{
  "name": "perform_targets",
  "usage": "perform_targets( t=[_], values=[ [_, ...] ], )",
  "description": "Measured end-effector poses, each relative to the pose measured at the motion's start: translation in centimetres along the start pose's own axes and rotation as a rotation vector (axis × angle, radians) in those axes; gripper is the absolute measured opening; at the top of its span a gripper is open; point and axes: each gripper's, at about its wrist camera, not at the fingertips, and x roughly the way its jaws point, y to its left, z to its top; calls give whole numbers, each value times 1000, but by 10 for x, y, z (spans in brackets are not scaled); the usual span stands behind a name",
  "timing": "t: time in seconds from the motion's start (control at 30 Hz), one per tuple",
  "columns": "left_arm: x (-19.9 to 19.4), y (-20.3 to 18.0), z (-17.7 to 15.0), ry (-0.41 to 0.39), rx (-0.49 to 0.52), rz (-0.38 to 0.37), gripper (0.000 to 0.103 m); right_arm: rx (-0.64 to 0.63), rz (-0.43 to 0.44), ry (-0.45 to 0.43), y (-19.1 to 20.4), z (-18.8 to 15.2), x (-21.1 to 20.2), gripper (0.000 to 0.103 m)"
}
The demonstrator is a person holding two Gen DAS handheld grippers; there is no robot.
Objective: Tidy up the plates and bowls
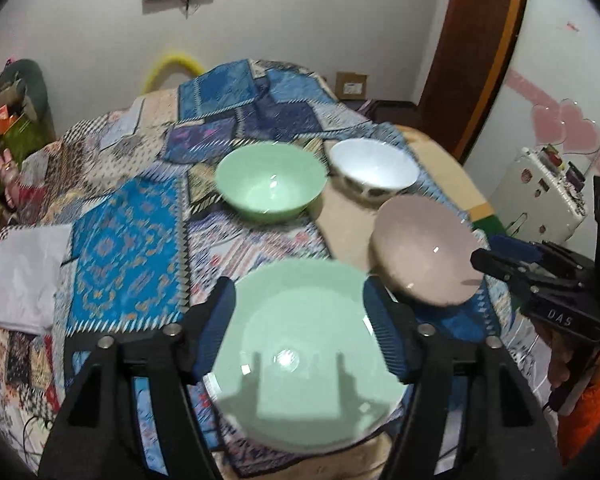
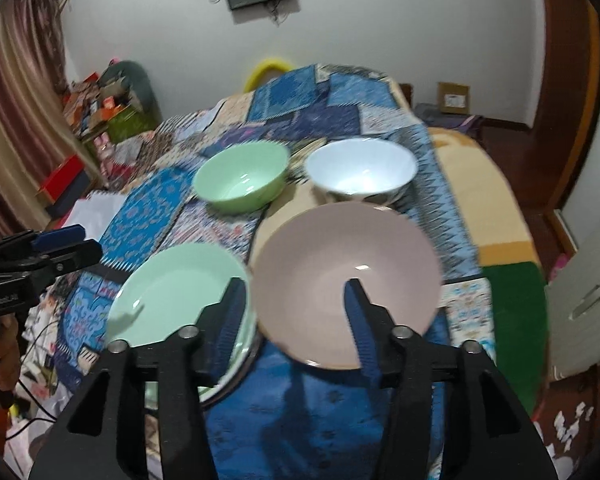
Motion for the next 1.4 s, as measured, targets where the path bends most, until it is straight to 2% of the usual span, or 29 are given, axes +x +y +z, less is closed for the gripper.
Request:
perform_targets(
  t=[0.13, 0.4, 0.57, 0.7, 0.87, 1.0, 1.1, 1.4],
  values=[
    [18, -18, 14, 18, 17, -26, 74, 28, -44, -18, -18, 1, 0, 59],
    [77, -48, 25, 113, 56, -67, 74, 89, -78, 13, -50, -4, 20, 60],
    [114, -62, 25, 177, 72, -80, 74, 115, -66, 43, -64, -11, 33, 60],
    [136, -68, 25, 219, 83, -90, 62, 139, -44, 63, -72, -15, 45, 60],
    [161, -73, 22, 282, 72, -122, 40, 173, -3, 99, -79, -21, 58, 42],
    [174, -77, 19, 325, 62, -160, 23, 189, 28, 111, -79, -24, 64, 35],
    [177, -82, 17, 333, 62, -176, 19, 180, 40, 117, -76, -24, 64, 26],
    [164, -85, 16, 309, 81, -163, 19, 193, 17, 126, -72, -23, 58, 26]
  ],
)
